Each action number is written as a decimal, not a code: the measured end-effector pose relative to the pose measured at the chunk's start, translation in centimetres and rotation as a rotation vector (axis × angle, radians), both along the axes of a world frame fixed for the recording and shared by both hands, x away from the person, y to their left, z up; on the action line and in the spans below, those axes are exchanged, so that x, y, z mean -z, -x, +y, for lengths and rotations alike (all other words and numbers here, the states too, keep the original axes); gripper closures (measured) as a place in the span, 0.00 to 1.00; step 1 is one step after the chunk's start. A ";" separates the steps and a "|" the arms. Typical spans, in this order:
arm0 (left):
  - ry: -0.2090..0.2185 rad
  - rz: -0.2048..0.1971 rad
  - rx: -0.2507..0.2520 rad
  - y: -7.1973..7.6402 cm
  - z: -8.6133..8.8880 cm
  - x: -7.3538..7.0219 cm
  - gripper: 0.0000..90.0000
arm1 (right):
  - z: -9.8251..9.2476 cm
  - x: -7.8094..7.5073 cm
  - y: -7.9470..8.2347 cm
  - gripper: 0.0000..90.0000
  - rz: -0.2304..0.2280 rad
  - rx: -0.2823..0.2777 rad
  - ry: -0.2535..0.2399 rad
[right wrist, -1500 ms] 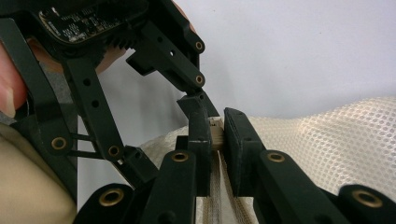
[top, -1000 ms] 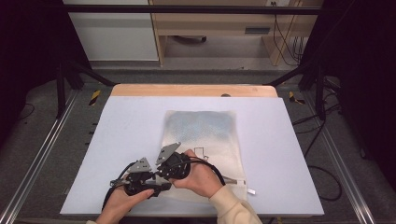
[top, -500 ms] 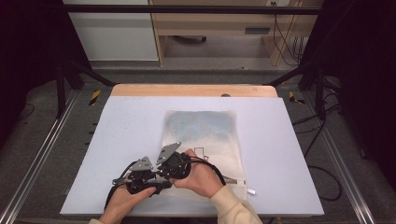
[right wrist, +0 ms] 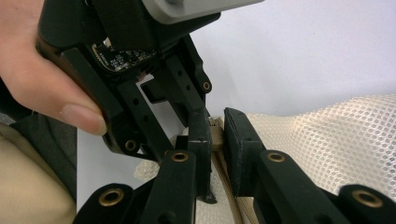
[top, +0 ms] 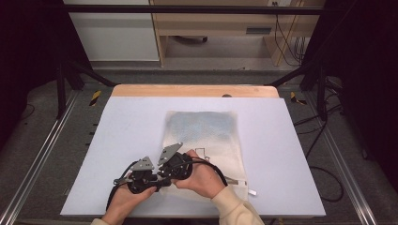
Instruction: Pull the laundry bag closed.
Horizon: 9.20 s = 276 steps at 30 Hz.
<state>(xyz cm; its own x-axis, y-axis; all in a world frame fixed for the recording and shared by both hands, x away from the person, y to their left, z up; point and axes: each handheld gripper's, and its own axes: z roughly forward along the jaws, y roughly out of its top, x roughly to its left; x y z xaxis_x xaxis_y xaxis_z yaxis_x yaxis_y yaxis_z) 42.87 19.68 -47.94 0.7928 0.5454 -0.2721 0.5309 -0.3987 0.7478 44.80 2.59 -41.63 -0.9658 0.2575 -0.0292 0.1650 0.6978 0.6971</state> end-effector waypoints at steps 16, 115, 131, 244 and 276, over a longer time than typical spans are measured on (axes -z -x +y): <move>-0.011 -0.005 -0.003 -0.2 0.0 0.0 0.92 | -0.2 0.0 0.0 0.91 -0.001 -0.001 0.005; -0.035 -0.072 -0.004 0.2 0.0 -1.0 0.95 | -2.6 1.4 -0.4 0.91 0.003 0.011 0.103; -0.034 -0.069 0.000 0.2 0.0 -1.0 0.95 | -2.8 1.3 -0.3 0.91 0.000 0.007 0.105; -0.006 -0.085 -0.006 0.4 0.1 -1.3 0.95 | -6.2 1.4 -0.4 0.91 0.013 0.073 0.116; -0.003 -0.092 -0.011 0.5 0.2 -1.4 0.95 | -7.8 1.4 -0.3 0.91 0.020 0.102 0.118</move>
